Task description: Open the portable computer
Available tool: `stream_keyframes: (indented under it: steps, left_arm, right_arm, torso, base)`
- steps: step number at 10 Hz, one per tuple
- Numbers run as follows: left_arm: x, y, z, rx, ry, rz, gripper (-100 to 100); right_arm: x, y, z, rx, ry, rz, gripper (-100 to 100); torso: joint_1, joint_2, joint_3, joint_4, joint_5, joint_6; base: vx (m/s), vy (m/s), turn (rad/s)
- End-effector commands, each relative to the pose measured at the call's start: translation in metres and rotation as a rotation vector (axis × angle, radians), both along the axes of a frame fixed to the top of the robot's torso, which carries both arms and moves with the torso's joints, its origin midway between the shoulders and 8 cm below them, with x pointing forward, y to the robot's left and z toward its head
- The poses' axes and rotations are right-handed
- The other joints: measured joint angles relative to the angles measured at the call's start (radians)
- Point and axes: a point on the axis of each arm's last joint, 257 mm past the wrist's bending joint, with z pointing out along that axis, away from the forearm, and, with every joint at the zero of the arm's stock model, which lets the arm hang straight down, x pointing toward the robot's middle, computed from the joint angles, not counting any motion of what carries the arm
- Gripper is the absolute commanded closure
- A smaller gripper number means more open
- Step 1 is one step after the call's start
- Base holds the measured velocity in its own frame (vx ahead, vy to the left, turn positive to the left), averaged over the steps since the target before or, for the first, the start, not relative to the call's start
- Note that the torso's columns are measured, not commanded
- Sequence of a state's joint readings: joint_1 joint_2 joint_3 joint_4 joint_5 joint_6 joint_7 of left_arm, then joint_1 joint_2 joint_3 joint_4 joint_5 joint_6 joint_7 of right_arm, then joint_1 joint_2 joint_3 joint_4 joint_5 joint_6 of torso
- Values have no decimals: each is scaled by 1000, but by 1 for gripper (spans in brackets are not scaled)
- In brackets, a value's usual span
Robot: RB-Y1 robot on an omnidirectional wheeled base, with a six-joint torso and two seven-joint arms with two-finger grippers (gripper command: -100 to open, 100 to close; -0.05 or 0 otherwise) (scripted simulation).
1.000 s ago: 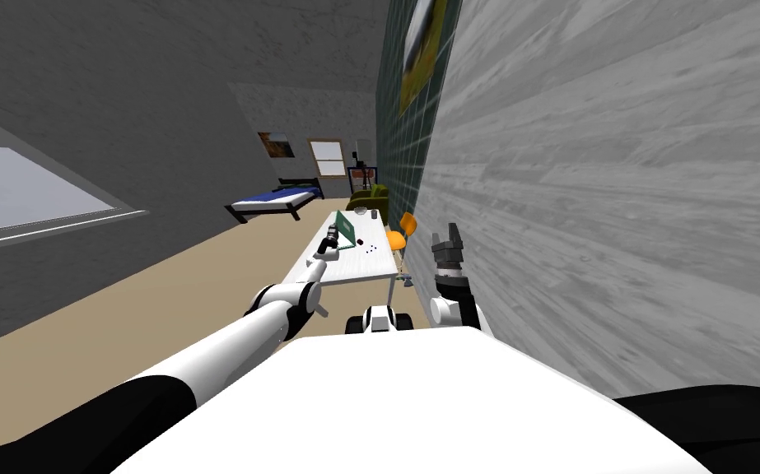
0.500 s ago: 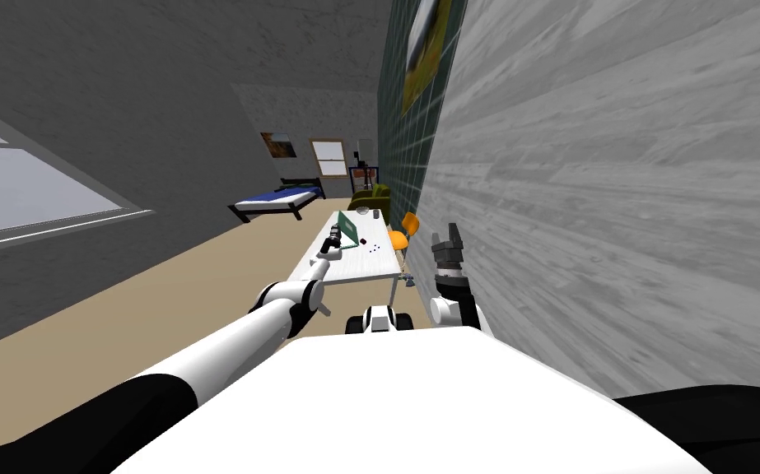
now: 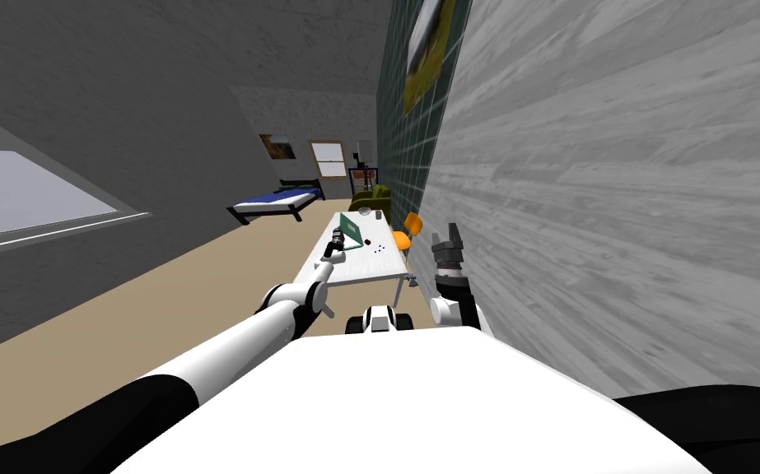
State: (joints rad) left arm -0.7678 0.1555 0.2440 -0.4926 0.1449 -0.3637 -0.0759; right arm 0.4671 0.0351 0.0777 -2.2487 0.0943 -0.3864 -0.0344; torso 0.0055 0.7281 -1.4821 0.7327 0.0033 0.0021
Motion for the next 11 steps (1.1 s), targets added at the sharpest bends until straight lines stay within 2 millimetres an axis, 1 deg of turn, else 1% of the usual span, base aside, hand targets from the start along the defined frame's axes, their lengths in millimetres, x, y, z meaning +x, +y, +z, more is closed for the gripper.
stream_keyframes:
  steps: [1, 2, 3, 4, 5, 6, 7, 8, 9, 10, 11]
  left_arm:
    - [-5, -3, -7, -35, 2, 3, 100]
    - [-11, -9, -16, -114, -4, 10, 100]
    - [-11, -9, -16, -114, -4, 10, 100]
    - [-17, -15, -26, -192, -9, 18, 100]
    - [-16, -9, -21, -148, -8, 16, 100]
    - [-28, -15, -37, -243, -21, 29, 100]
    - [-28, -15, -37, -243, -21, 29, 100]
    - [-28, -15, -37, -243, -21, 29, 100]
    - [-40, -20, -51, -328, -34, 43, 100]
    - [-40, -20, -51, -328, -34, 43, 100]
    - [-26, -19, -35, -314, -29, 34, -100]
  right_arm:
    - [0, 0, 0, 0, 0, 0, 0]
    - [0, 0, 0, 0, 0, 0, 0]
    - [0, 0, 0, 0, 0, 0, 0]
    - [0, 0, 0, 0, 0, 0, 0]
    - [0, 0, 0, 0, 0, 0, 0]
    - [0, 0, 0, 0, 0, 0, 0]
    - [0, 0, 0, 0, 0, 0, 0]
    - [0, 0, 0, 0, 0, 0, 0]
    - [0, 0, 0, 0, 0, 0, 0]
    - [0, 0, 0, 0, 0, 0, 0]
    - [0, 0, 0, 0, 0, 0, 0]
  torso:
    - [-3, 1, 0, 1, -1, -1]
    - [-7, 2, 1, 1, -3, 0]
    - [-5, 4, 2, 1, -2, 1]
    - [-5, 4, 2, 2, -2, 1]
    - [-4, 4, 2, 2, -2, 1]
    - [-8, 6, 4, 4, -3, 0]
    - [-6, 7, 4, 3, -2, 2]
    - [-6, 7, 4, 4, -3, 1]
    - [-8, 8, 5, 6, -4, -1]
    - [-5, 7, 4, 4, -3, 0]
    - [-5, 8, 5, 5, -3, -1]
  base:
    - [2, 37, 4]
    - [16, 99, -22]
    - [21, 95, -30]
    - [28, 112, -32]
    - [7, 61, -7]
    - [14, 98, -89]
    - [16, 108, -83]
    - [18, 60, -18]
    - [64, 114, -104]
    - [45, 114, -91]
    - [-25, 24, 45]
